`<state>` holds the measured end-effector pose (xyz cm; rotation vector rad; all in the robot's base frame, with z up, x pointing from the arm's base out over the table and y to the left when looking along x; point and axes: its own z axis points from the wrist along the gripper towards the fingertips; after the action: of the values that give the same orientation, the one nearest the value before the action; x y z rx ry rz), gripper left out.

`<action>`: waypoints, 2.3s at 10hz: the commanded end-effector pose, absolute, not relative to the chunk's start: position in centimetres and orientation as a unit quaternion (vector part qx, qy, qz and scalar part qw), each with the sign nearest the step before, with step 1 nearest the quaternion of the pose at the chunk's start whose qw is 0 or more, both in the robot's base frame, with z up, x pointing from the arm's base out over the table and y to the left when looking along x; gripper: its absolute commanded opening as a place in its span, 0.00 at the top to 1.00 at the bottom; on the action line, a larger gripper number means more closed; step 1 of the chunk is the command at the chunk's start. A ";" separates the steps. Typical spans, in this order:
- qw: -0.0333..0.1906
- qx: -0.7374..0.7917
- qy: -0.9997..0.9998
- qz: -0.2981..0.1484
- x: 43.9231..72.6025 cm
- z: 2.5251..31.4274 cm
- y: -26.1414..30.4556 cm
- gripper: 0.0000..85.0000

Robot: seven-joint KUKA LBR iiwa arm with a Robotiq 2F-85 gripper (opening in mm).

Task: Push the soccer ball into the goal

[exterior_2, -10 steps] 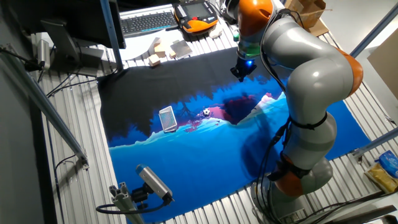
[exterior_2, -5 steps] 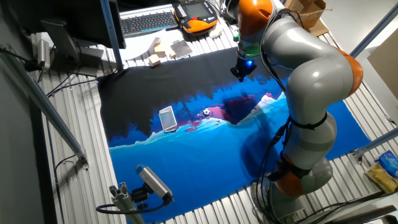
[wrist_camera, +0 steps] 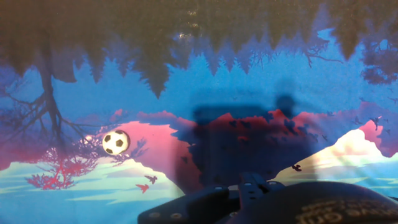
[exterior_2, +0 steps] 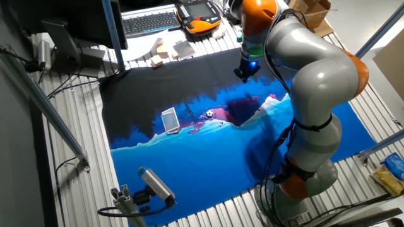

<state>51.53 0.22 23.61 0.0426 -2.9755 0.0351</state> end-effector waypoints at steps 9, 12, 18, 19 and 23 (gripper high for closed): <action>0.073 -0.004 -0.997 0.000 51.5 23.6 0.2 1.00; 0.048 -0.023 -0.997 -0.049 51.5 23.6 0.2 1.00; 0.069 -0.068 -0.995 -0.013 51.5 23.6 0.2 1.00; 0.050 -0.069 -0.996 -0.024 51.5 23.6 0.2 1.00; 0.081 -0.062 -0.995 -0.020 51.5 23.6 0.2 1.00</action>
<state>51.53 0.26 23.59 -0.1855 -2.9730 -0.0595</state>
